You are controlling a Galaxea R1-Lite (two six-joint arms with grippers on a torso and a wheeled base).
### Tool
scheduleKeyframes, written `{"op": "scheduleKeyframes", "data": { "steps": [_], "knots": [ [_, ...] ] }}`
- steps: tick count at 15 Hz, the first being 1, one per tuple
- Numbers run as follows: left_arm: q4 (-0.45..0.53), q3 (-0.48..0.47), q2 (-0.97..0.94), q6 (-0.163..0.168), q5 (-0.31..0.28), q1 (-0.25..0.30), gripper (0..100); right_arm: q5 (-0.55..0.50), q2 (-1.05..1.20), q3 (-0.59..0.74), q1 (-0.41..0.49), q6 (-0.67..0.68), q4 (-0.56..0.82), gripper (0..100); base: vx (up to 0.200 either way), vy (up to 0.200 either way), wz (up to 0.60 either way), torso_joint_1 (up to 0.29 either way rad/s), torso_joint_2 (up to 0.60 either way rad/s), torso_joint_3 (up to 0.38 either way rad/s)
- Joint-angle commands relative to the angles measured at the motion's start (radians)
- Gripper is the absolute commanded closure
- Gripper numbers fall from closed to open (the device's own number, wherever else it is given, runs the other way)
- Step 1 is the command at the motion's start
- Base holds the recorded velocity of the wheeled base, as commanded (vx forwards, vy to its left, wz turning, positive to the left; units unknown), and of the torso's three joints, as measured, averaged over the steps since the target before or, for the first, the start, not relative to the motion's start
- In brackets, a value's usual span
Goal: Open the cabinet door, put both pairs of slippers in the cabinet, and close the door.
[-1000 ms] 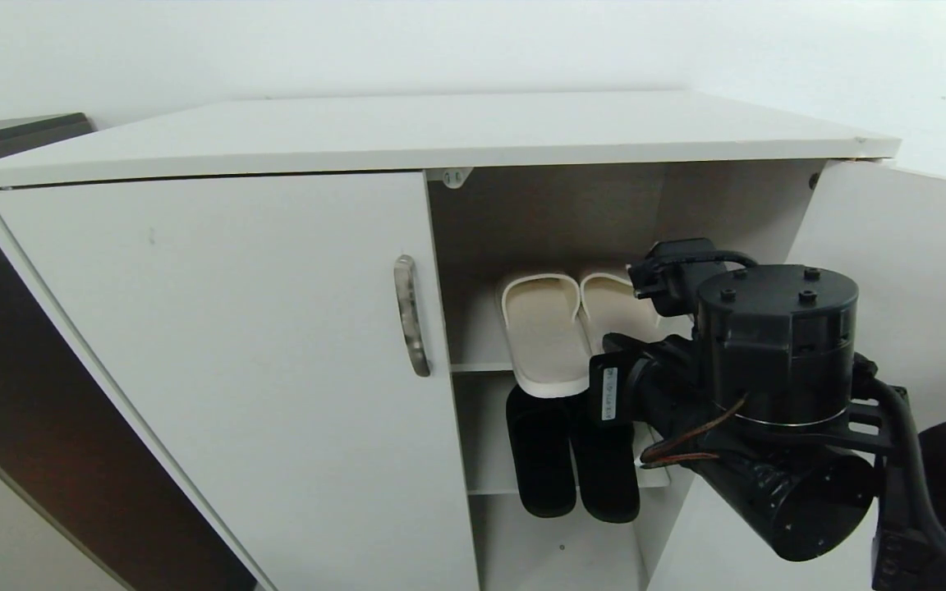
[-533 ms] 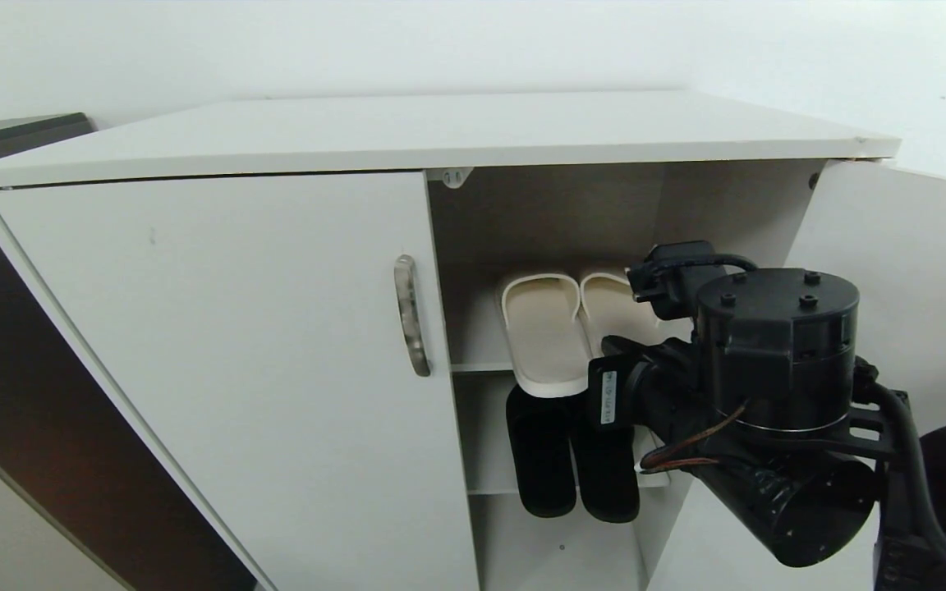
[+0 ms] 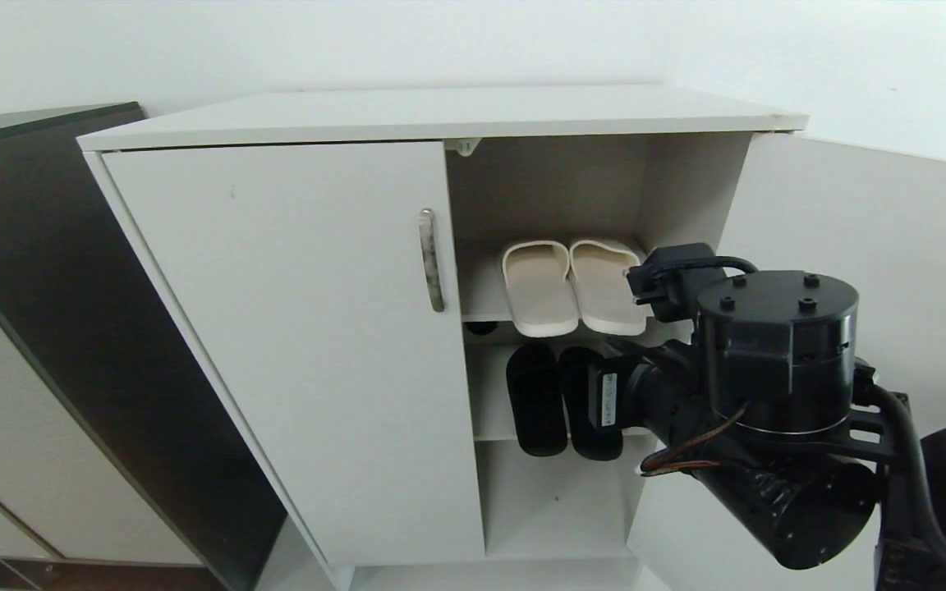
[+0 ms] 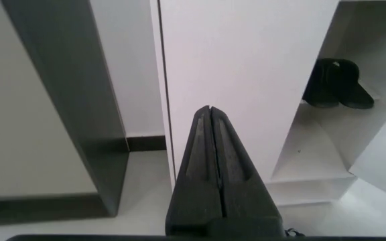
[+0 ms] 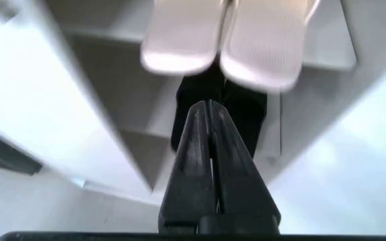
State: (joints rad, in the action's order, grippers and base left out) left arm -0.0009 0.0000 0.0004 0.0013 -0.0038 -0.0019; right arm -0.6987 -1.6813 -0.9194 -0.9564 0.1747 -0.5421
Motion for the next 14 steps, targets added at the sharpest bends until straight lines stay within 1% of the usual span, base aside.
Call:
{"op": "scheduleKeyframes", "data": {
  "steps": [1,14],
  "knots": [
    [-0.001,0.000,0.001,0.000,0.001,0.000,100,0.001,-0.005,0.001,-0.001,0.000,-0.001,100,-0.200,0.000,0.00,0.002,0.00,-0.002],
    [-0.001,0.000,0.001,-0.001,0.001,-0.001,100,0.001,-0.011,0.030,0.002,-0.001,-0.001,100,-0.200,0.000,0.00,0.003,0.00,0.003]
  ]
}}
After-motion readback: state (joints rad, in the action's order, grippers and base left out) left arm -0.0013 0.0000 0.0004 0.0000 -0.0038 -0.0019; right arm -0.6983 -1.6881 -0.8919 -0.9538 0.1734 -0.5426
